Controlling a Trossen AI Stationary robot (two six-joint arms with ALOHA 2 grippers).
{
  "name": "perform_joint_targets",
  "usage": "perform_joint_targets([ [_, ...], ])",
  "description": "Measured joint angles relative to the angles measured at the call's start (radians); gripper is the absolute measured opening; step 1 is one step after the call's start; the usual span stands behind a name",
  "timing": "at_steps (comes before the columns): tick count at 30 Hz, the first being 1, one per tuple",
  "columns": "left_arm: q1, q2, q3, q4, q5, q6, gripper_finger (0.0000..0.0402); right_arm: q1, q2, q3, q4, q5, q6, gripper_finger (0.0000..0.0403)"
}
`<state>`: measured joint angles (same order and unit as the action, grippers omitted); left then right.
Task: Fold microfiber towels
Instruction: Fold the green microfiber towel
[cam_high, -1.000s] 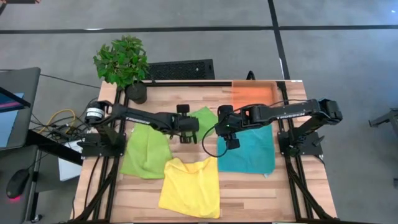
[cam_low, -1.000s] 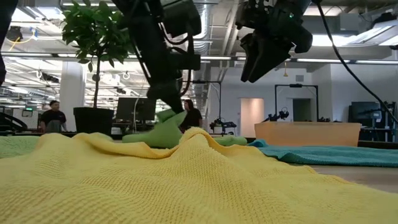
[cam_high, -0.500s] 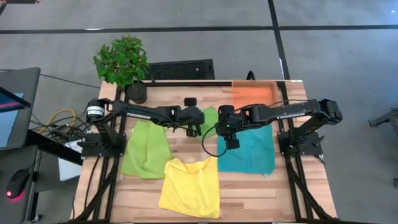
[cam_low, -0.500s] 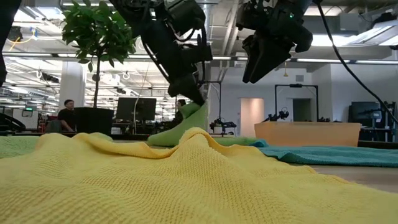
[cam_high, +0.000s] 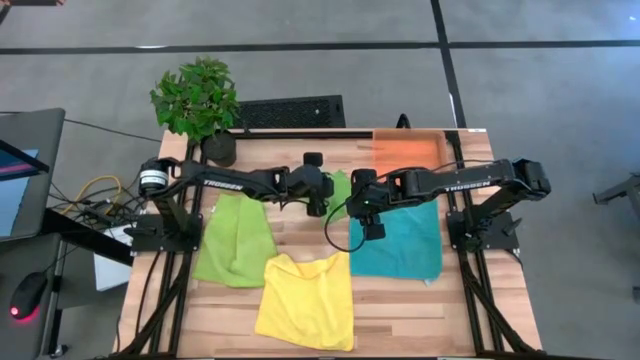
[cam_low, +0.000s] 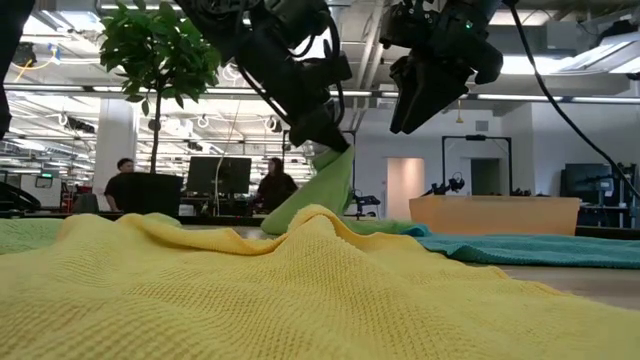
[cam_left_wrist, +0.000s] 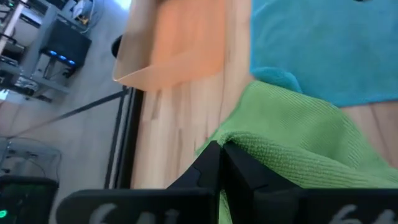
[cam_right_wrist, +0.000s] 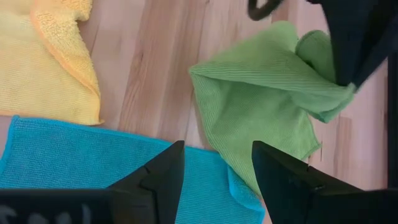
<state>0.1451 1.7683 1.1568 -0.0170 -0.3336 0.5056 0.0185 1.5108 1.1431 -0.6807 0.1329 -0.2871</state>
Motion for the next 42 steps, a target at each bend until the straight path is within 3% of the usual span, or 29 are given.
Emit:
perform_joint_targets([
  [18,0.052,0.001,0.000,0.088,0.072,-0.064,0.0000,0.000,0.000,0.000,0.000,0.011,0.000,0.0211],
  [29,0.060,0.138,-0.002,0.191,0.091,-0.116,0.0000,0.001,-0.003,0.002,-0.011,0.079,0.002,0.0211],
  [38,0.037,0.149,0.000,0.199,0.086,-0.176,0.0001,0.001,-0.008,0.002,-0.012,0.079,0.002,0.0211],
  [42,0.036,0.149,0.000,0.197,0.085,-0.184,0.0025,0.001,-0.008,0.002,-0.012,0.079,0.001,0.0211],
])
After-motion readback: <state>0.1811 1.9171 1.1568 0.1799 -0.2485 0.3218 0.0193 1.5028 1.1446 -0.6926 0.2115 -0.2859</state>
